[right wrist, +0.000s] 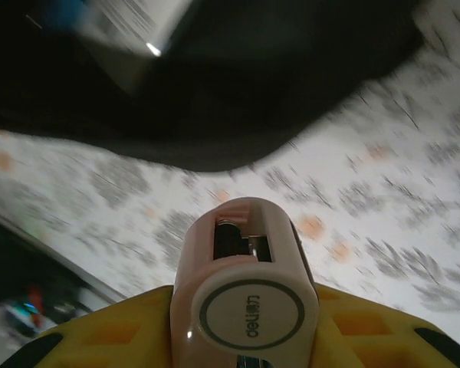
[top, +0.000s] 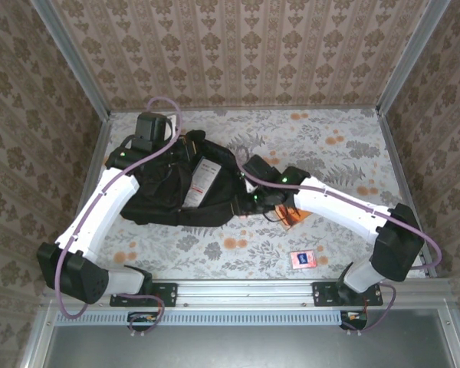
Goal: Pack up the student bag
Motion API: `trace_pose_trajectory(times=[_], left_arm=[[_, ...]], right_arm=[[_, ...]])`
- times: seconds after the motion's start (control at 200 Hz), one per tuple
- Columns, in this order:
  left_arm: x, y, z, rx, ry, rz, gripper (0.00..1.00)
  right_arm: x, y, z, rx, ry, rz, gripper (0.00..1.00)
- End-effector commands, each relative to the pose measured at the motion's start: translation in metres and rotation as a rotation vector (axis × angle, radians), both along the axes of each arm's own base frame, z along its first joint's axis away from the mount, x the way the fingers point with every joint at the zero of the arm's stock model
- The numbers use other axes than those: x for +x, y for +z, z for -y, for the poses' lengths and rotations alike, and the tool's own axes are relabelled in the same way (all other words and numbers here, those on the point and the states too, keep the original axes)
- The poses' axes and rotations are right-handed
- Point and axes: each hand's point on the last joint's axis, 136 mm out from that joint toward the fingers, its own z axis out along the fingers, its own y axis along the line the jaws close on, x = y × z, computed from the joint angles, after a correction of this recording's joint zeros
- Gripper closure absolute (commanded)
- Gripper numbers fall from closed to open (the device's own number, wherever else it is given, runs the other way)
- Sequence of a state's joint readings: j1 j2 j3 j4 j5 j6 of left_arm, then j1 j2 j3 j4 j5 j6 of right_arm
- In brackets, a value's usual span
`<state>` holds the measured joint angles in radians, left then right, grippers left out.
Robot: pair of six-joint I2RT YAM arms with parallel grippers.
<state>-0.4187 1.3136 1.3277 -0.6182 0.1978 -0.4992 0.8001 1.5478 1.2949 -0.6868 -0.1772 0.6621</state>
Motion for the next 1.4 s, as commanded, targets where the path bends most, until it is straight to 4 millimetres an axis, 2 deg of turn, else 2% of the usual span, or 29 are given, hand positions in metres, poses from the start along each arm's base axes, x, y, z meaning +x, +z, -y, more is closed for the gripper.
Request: trace_pose_trajectory(times=[0.0,0.125,0.245,0.345,0.455,0.555,0.655,0.77,0.875,0.945,1.08,1.19,1.265,1.395], left_arm=[[0.0,0.041,0.01,-0.034,-0.047,0.103,1.0],[-0.005,0.05,0.012,-0.038,-0.057,0.12,1.0],[-0.008,0.054,0.011,-0.038,-0.06,0.133,1.0],[-0.009,0.056,0.01,-0.038,-0.055,0.143,1.0],[-0.009,0.059,0.009,-0.039,-0.05,0.151,1.0],[-0.009,0.063,0.008,-0.042,-0.043,0.159,1.0],[-0.009,0.065,0.006,-0.043,-0.038,0.164,1.0],[-0.009,0.066,0.005,-0.043,-0.036,0.165,1.0],[-0.008,0.066,0.004,-0.044,-0.031,0.165,1.0],[-0.008,0.065,0.003,-0.045,-0.028,0.165,1.0],[-0.008,0.064,0.002,-0.042,-0.024,0.163,1.0],[-0.006,0.061,-0.001,-0.034,-0.013,0.16,1.0],[-0.005,0.057,-0.003,-0.026,-0.006,0.154,1.0],[-0.003,0.052,-0.005,-0.021,0.004,0.147,1.0]], right_arm=[[0.029,0.03,-0.043,0.207,-0.031,-0.018,0.6],[0.064,0.04,-0.073,0.307,-0.08,-0.023,0.6],[0.093,0.035,-0.094,0.348,-0.148,-0.042,0.6],[0.114,0.021,-0.107,0.38,-0.238,-0.076,0.6],[0.132,-0.004,-0.117,0.404,-0.355,-0.129,0.58],[0.143,-0.025,-0.121,0.394,-0.444,-0.15,0.58],[0.151,-0.034,-0.135,0.43,-0.464,-0.168,0.56],[0.154,-0.036,-0.15,0.433,-0.435,-0.171,0.48],[0.155,-0.036,-0.152,0.437,-0.428,-0.17,0.34],[0.154,-0.034,-0.152,0.437,-0.418,-0.164,0.29],[0.149,-0.025,-0.151,0.452,-0.375,-0.142,0.29],[0.142,-0.005,-0.147,0.443,-0.299,-0.075,0.3],[0.134,0.008,-0.139,0.436,-0.249,-0.024,0.32],[0.119,0.02,-0.117,0.414,-0.202,0.035,0.34]])
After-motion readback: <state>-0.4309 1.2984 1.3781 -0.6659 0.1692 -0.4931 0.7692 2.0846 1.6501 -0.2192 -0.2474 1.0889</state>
